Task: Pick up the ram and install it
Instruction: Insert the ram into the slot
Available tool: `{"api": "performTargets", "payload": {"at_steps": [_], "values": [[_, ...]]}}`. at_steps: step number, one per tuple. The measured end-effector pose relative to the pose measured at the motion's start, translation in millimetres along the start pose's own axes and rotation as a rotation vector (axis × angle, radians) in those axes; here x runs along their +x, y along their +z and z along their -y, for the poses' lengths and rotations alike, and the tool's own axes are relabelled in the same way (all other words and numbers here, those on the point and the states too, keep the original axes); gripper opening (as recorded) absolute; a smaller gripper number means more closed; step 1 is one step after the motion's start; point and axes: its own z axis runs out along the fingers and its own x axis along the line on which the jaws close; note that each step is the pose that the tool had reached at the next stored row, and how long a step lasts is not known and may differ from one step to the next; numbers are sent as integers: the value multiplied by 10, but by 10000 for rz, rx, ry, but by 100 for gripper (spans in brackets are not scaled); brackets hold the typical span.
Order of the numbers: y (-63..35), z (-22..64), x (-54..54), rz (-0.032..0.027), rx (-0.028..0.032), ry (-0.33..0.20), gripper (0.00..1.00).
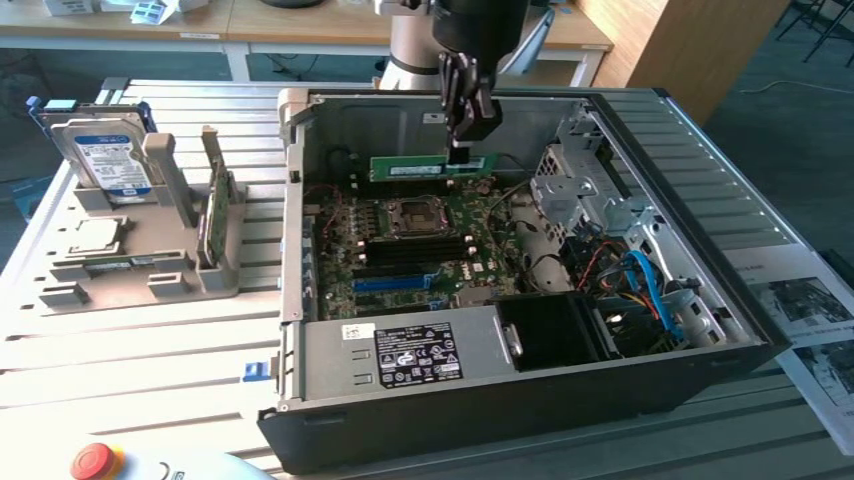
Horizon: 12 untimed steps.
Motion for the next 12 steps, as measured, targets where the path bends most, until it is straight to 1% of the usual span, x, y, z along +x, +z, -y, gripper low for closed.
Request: {"api": "performTargets", "payload": {"at_steps": [7,12], "values": [[89,-2,-9,-3,-5,75,12],[171,-3,-17,-3,-8,136,12]]}}
